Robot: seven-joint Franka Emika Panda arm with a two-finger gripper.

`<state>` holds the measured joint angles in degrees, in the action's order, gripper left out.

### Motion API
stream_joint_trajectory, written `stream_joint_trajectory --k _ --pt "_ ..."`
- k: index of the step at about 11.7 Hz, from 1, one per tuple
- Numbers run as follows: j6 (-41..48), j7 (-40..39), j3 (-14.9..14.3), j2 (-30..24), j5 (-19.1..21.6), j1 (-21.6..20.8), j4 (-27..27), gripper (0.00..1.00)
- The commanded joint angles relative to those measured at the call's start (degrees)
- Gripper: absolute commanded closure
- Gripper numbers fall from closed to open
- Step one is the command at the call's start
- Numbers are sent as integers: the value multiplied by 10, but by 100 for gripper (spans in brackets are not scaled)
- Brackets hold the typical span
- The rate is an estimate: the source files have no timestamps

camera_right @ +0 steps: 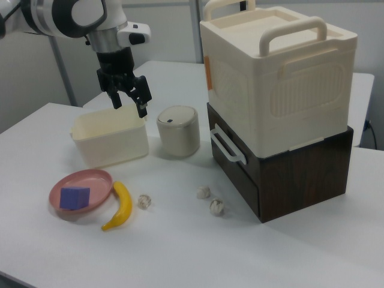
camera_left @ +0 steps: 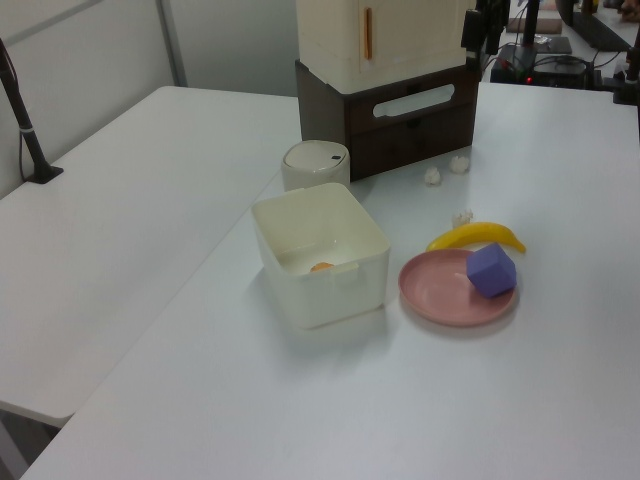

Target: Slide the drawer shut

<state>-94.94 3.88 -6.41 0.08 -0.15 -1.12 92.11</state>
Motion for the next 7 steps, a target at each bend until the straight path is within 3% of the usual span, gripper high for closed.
stream_joint_trajectory --k 1,7 --pt "7 -16 1 1 -10 -3 -5 0" --pt "14 -62 -5 -3 -2 -1 -21 0"
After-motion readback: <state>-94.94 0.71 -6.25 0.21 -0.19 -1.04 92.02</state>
